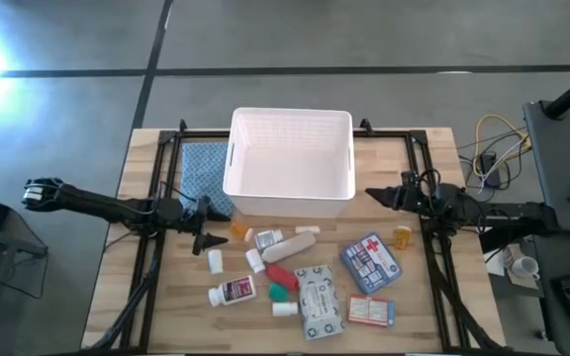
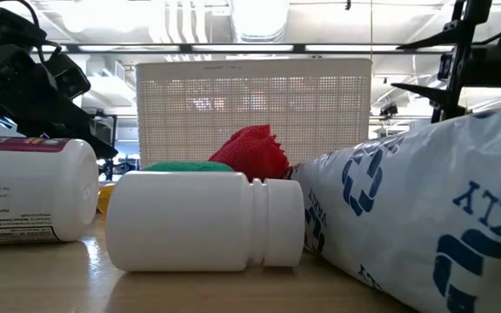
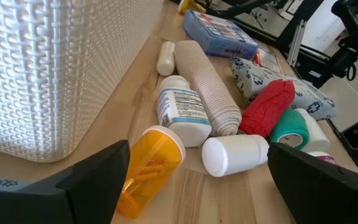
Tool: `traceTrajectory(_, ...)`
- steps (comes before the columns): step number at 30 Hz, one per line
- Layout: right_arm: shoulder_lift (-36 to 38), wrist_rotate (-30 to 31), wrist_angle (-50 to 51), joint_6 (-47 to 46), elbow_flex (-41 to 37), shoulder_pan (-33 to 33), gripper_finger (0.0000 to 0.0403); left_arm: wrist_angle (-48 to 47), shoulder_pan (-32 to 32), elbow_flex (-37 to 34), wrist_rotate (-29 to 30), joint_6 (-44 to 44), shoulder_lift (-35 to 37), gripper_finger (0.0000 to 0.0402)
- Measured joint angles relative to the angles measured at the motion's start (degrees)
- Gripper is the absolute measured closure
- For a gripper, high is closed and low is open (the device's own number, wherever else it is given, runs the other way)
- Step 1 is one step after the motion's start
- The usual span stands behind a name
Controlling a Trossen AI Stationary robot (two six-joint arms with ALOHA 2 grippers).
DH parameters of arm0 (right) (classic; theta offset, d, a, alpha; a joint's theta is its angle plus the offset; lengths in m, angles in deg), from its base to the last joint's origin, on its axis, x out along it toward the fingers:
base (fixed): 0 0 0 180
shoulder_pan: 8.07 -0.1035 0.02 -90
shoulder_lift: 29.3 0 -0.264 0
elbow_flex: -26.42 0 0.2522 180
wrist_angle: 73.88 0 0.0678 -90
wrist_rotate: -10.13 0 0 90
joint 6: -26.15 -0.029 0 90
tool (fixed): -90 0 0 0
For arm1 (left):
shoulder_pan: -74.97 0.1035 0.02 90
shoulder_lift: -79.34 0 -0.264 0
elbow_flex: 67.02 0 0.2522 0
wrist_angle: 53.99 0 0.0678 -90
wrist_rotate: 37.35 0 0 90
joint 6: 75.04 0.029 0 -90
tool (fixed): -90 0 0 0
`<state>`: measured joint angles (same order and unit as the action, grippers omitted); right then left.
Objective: Pick & place medical supplies in basket/bin
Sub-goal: Put the right orange pill bottle into the white container
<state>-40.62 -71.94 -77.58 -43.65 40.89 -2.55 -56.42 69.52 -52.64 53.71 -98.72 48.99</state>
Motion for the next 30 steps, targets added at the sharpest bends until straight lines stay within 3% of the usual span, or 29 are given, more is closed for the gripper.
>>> traceTrajectory(4, -2.7, -3.6, 0.9, -10.2, 0.0, -0.6, 0.0163, 0.0, 0.0, 0.0, 0.0, 0.0, 0.0, 0.0043)
traceTrajectory(12, -12.0, -22.6, 7.0, -33.1, 4.2, -5.5, 0.0166, 0.0, 0.0, 0.0, 0.0, 0.0, 0.0, 0.0043)
traceTrajectory(17, -18.9, -27.7, 27.5, -33.3, 15.1, -10.0, 0.0177, 0.0, 0.0, 0.0, 0.0, 0.0, 0.0, 0.0043)
traceTrajectory(24, -31.0, -23.7, 59.3, -32.1, 32.9, -16.0, 0.0179, 0.0, 0.0, 0.0, 0.0, 0.0, 0.0, 0.0043)
traceTrajectory(30, -43.0, -24.5, 80.2, -40.2, 42.2, -19.8, 0.0179, 0.0, 0.0, 0.0, 0.0, 0.0, 0.0, 0.0043)
